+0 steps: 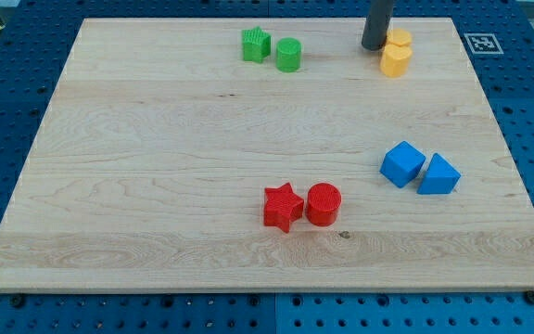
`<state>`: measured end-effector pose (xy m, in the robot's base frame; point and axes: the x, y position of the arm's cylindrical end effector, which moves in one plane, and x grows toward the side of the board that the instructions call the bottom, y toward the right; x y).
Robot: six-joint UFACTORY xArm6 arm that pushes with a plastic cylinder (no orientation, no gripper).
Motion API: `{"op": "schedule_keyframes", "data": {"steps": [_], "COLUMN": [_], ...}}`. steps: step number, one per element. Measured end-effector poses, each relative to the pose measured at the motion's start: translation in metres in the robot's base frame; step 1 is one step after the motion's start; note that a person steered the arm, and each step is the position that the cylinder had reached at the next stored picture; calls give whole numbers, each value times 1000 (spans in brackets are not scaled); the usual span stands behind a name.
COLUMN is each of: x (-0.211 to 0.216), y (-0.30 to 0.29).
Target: Move the yellow heart to the bottom of the yellow hexagon
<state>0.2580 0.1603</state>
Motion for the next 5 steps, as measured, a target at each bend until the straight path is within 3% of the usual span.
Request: {"op": "schedule_keyframes", "data": {"steps": [3, 5], "x": [0, 49], "y": [-20, -15]}}
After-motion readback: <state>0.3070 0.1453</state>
